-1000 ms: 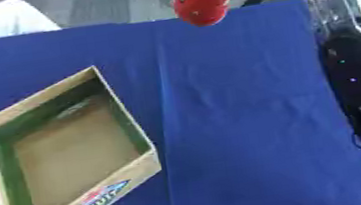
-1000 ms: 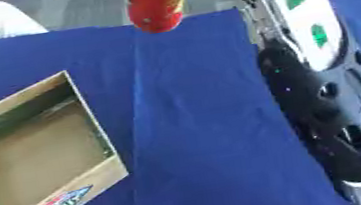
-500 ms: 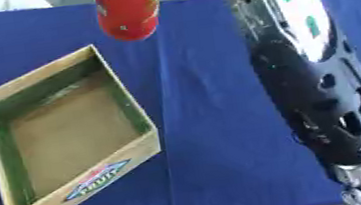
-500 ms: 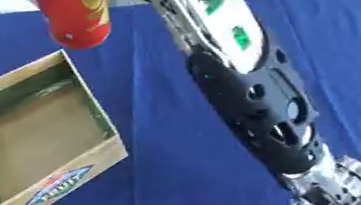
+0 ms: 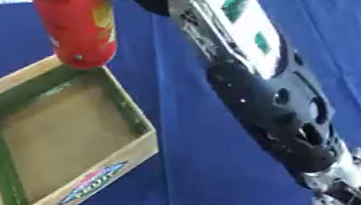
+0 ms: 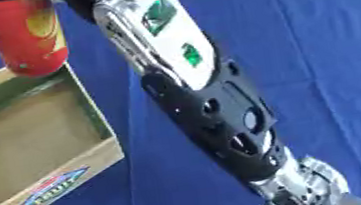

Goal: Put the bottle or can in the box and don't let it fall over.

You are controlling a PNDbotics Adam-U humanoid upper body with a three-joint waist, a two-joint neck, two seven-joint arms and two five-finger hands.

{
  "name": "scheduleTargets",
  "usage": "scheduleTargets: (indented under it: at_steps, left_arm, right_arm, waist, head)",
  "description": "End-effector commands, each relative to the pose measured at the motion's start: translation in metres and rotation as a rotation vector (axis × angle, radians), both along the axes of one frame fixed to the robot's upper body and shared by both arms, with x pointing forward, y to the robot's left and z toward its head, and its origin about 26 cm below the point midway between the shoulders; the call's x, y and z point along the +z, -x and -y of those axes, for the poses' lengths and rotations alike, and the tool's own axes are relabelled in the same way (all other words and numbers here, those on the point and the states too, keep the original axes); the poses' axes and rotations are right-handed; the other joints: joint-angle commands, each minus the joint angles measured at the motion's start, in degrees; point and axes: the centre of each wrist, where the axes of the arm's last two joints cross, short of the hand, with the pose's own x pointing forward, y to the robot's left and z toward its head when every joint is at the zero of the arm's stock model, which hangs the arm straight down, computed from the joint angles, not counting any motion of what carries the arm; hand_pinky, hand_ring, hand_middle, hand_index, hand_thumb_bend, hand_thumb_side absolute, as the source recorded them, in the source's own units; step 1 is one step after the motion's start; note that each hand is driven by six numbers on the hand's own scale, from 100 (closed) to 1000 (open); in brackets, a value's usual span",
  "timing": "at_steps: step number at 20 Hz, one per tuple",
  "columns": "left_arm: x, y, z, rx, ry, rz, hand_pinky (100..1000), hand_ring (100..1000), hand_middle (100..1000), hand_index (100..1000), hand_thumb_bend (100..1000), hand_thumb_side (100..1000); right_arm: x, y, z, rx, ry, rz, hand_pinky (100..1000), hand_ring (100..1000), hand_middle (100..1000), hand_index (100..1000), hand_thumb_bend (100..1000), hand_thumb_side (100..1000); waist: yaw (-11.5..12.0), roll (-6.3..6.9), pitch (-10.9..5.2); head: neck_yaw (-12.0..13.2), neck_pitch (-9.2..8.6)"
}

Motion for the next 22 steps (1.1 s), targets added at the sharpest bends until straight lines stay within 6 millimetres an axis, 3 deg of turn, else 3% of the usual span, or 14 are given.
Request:
scheduleTargets:
  at_steps: [1,10,14,22]
  left_arm:
    - [0.009,0.003,-0.003,0.016,0.001,0.041,865,653,818,744,100,646]
    - [0.009,0.004,-0.006,0.056,0.036,0.06,865,653,819,744,100,649]
    - [0.008,0.004,-0.006,0.056,0.039,0.057,866,654,820,744,100,649]
    - [0.006,0.004,-0.005,0.055,0.04,0.052,865,651,818,743,100,649]
  right_arm:
    - [0.0,-0.002,-0.004,-0.018,0.011,0.0,1000,811,514,513,100,100]
    - [-0.032,-0.028,-0.019,-0.057,0.065,-0.088,1000,814,536,543,100,100]
    - [-0.046,-0.038,-0.024,-0.069,0.066,-0.124,999,830,618,630,100,100]
    - [-0.066,-0.051,-0.03,-0.074,0.06,-0.165,998,832,636,646,100,100]
  waist:
    - [0.49,0.63,-0.43]
    - [1.48,0.57,0.33]
    - [1.58,0.58,0.38]
    - [1.84,0.6,0.46]
  head:
    - [-1.07,-1.36]
    - [-1.84,-2.85]
    - [-1.62,-3.11]
    - [-1.56,-3.4]
